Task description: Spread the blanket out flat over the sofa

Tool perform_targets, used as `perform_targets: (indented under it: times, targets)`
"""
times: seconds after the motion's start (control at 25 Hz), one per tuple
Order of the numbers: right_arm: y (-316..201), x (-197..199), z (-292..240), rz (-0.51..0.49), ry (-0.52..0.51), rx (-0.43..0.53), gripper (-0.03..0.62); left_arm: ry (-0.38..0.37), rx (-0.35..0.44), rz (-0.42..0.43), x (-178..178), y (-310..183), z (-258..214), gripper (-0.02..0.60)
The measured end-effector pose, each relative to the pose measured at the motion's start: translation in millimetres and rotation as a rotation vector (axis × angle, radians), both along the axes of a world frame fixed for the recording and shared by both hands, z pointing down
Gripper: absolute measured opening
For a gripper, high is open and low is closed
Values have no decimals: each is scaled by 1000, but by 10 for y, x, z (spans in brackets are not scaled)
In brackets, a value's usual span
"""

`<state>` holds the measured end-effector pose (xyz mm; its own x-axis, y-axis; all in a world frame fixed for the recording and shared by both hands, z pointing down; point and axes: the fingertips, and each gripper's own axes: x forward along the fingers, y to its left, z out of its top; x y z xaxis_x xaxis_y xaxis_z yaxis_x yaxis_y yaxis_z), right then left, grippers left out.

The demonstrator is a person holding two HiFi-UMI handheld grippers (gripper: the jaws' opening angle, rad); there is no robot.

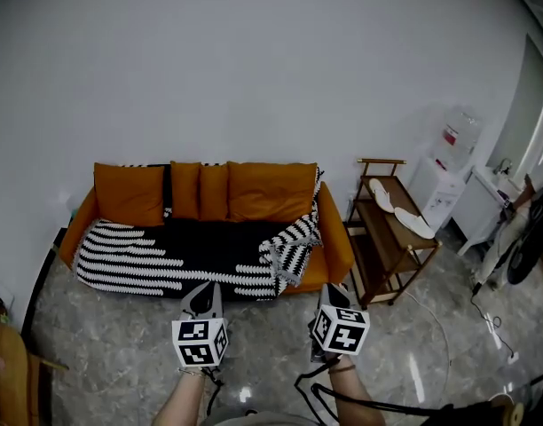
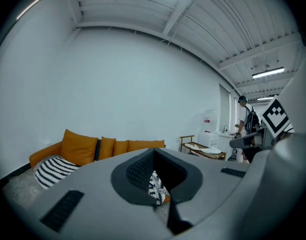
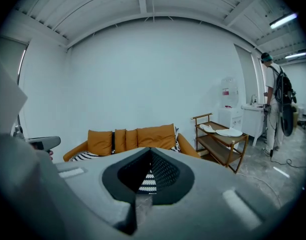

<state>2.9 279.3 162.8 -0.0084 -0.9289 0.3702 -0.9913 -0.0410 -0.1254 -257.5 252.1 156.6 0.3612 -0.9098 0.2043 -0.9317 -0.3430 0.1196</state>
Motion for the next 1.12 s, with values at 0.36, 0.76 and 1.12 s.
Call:
perform_targets:
  times: [0.36,0.76,1.12]
  targets:
    - [-227,179,300,48,-40,-57,5,-29,-54,28,108,-332,241,2]
    - [-1080,354,293,106,-59,-36,5,-11,-39,77,264,-1395,243,2]
    - [-1927,497,178,141,-46,-44,5,7,-54,101,358,-2371,211,2]
